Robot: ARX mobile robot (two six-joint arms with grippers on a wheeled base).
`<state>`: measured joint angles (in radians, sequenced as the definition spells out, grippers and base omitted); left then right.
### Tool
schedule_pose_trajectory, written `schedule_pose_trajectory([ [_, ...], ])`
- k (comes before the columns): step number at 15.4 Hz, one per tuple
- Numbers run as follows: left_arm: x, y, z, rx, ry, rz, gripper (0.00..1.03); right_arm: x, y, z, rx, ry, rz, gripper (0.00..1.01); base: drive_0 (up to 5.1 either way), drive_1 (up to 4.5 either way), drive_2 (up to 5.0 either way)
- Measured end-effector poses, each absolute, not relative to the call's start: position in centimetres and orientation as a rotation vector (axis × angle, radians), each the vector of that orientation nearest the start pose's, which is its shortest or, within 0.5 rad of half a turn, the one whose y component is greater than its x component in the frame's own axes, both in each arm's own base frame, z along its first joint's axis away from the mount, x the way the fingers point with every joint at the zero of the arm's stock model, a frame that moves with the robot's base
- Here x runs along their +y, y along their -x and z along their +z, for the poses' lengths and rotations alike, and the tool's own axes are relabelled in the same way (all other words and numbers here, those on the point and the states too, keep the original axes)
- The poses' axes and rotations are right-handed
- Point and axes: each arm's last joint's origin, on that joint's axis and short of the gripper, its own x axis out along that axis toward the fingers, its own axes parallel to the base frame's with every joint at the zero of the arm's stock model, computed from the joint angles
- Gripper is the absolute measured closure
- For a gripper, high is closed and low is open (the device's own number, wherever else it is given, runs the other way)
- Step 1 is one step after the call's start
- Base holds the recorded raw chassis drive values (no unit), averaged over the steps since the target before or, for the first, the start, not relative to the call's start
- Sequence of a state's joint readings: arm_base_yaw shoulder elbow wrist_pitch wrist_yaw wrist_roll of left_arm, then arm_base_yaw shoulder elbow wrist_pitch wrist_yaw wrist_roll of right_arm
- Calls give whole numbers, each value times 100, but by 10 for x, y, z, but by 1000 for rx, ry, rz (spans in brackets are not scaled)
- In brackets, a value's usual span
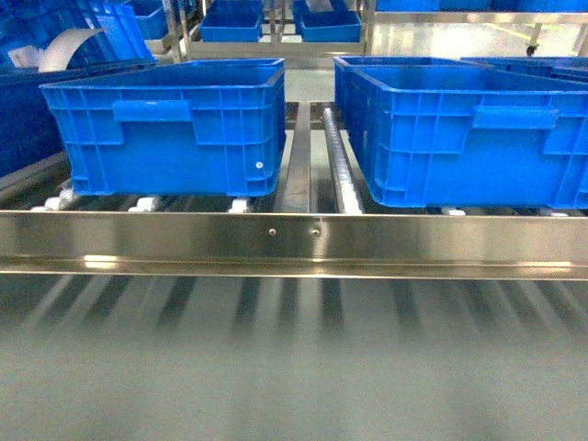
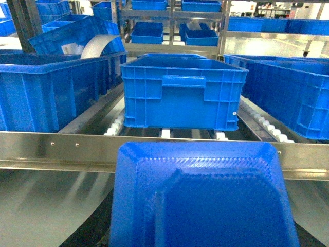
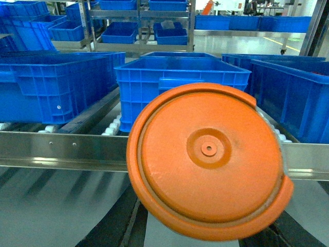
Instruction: Sort blue parts and orange caps into right shelf containers
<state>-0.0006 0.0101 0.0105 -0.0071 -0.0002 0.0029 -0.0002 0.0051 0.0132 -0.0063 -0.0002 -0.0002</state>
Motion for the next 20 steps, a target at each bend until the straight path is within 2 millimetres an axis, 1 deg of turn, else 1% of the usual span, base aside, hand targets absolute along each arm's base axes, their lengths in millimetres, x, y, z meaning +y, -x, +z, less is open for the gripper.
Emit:
schedule_pose_trajectory([
  [20, 0, -98, 166, 6, -3, -1, 60, 0, -97, 167, 1, 0, 0, 59, 0, 0, 0],
])
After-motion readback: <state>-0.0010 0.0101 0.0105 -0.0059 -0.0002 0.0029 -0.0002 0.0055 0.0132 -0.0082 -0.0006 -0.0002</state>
